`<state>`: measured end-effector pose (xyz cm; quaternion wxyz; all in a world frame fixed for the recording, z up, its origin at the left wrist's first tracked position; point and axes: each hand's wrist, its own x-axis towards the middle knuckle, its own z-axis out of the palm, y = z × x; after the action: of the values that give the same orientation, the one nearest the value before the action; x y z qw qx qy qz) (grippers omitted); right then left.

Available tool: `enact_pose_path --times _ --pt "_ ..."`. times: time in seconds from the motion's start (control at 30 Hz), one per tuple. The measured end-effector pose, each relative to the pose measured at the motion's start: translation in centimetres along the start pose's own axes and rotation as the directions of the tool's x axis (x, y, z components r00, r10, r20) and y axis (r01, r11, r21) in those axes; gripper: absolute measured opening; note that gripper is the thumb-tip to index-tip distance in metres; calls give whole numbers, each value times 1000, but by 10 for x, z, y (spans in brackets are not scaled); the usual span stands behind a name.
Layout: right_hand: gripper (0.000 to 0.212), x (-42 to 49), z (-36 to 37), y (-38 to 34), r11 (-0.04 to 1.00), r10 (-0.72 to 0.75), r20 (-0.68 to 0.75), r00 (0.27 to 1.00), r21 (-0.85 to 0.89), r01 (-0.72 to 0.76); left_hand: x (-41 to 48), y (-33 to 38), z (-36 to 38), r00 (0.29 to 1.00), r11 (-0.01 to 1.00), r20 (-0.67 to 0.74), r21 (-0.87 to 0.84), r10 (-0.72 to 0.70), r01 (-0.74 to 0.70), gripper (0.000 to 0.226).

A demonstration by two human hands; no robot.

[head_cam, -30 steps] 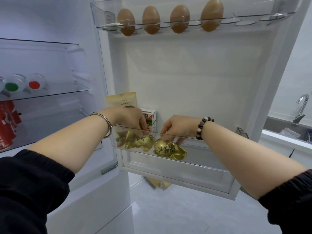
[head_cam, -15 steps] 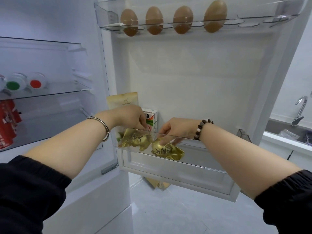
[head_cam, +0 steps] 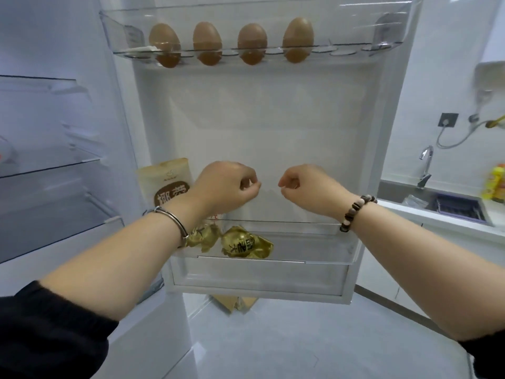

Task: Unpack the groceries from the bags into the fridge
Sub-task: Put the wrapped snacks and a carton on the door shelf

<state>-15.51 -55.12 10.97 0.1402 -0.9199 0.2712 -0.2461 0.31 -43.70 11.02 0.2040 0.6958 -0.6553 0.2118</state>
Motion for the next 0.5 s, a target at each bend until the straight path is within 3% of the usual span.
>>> enact_pose_path --times 0.1,0.17,0.23,0.33,0.5 --pt "20 -27 -12 20 1000 -3 -306 952 17 8 18 31 18 996 997 -56 -44 62 -65 44" --pt "19 -49 -21 37 997 -71 -511 857 -5 79 28 55 29 986 988 -105 -67 128 -136 47" --pt "22 -74 -31 55 995 -97 -625 774 -62 75 36 82 40 963 973 -163 -59 213 -225 52" --pt "34 -119 -47 83 988 -54 -696 716 -143 -64 46 130 58 923 939 -216 -68 318 -339 58" --pt "55 -212 -82 121 875 132 -698 704 -252 -413 50 229 86 880 869 -216 -178 423 -461 63"
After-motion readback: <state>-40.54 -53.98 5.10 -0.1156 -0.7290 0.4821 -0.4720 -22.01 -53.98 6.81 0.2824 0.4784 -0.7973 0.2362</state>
